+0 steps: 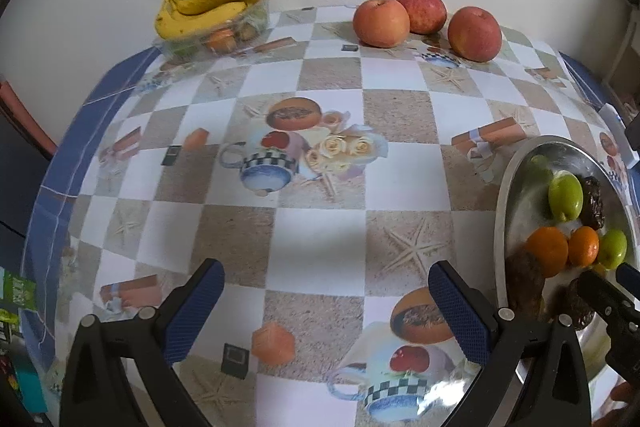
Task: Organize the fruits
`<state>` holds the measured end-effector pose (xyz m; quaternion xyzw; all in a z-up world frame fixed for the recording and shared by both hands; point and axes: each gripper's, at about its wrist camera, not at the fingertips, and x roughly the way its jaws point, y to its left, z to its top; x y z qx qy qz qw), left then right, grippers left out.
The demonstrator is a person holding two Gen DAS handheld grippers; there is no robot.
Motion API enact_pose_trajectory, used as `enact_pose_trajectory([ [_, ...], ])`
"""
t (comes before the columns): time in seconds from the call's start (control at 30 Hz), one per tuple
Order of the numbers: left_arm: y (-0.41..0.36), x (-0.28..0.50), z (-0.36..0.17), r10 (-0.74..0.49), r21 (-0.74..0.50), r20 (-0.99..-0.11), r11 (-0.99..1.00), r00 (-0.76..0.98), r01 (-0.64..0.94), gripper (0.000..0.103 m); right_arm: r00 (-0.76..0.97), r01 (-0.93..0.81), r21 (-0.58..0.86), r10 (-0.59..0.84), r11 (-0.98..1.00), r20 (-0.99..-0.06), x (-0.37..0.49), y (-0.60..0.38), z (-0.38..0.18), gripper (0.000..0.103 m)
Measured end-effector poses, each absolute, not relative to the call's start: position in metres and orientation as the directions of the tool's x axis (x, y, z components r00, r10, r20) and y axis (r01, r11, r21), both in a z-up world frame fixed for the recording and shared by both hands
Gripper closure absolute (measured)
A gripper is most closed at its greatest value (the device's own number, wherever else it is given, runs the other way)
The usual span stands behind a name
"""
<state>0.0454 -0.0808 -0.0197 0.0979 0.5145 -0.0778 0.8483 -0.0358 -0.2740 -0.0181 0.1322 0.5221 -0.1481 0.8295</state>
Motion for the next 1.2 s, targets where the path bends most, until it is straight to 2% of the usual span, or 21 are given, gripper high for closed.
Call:
enact_pose_trajectory([
  [0.23, -0.070, 0.031, -0.012, 0.091, 0.204, -0.852, 0.965, 0.515, 0.167, 0.000, 0.419, 0.380, 0.068, -0.107, 0.923, -0.902, -0.041, -0.261, -0.018, 0.018],
  [0.33, -0.066, 0.029, -0.018, 0.107, 0.222, -0.859, 0.959, 0.501, 0.178, 0.000, 0.423, 0.383, 0.061, -0.116, 0.922, -0.898, -0.045, -0.257, -0.018, 0.018],
  [0.73, -0.044, -0.008, 0.020, 0.042, 0.174, -0.853, 0.963, 0.520, 0.207, 0.000, 0.450, 0.383, 0.056, -0.134, 0.922, -0.883, -0.075, -0.241, -0.003, 0.018],
  [1.2, -0.033, -0.013, 0.016, 0.012, 0.109, -0.894, 0.975, 0.449, 0.193, 0.000, 0.465, 0.359, 0.043, -0.139, 0.933, -0.874, -0.081, -0.231, 0.004, 0.018],
])
